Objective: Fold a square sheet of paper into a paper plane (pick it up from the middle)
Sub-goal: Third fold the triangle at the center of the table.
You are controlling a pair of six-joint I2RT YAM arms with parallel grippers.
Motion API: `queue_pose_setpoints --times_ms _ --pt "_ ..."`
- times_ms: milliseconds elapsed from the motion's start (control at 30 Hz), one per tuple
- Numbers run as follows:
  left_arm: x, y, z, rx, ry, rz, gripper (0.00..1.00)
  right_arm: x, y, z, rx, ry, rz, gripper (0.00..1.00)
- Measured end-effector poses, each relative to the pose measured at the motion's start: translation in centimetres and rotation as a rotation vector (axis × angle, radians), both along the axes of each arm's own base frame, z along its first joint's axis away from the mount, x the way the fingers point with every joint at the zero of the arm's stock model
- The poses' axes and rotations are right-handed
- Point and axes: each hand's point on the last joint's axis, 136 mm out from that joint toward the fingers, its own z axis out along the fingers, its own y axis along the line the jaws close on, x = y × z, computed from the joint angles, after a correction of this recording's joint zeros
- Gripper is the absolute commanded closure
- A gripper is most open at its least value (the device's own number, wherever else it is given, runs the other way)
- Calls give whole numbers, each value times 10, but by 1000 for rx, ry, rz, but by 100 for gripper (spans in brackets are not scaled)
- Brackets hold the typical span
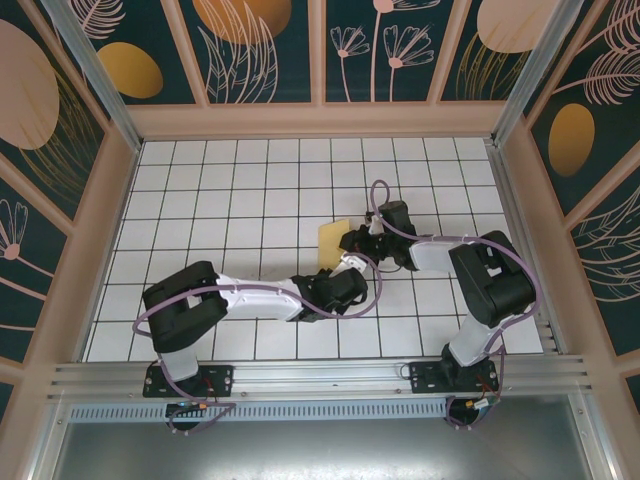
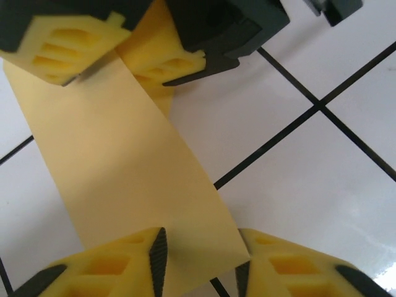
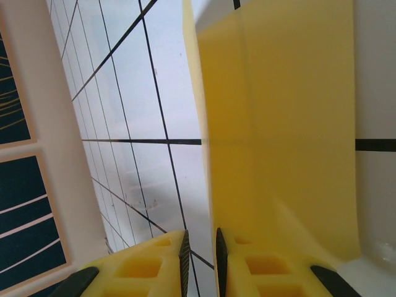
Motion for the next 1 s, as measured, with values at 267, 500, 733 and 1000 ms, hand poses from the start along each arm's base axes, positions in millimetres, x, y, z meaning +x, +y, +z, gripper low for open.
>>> queue_pose_setpoints --times_ms 267,500,733,1000 --pt "-3 1 14 -39 -13 -19 95 1 -7 -4 -22 1 -3 77" --pt "-5 -3 14 -49 -5 -44 100 2 -14 -9 -44 4 -7 75" --pt "-4 -1 30 -170 57 -81 100 5 -35 -12 -108 1 -40 59" --pt "1 1 34 -293 161 -128 100 27 -72 38 -178 -170 -128 60"
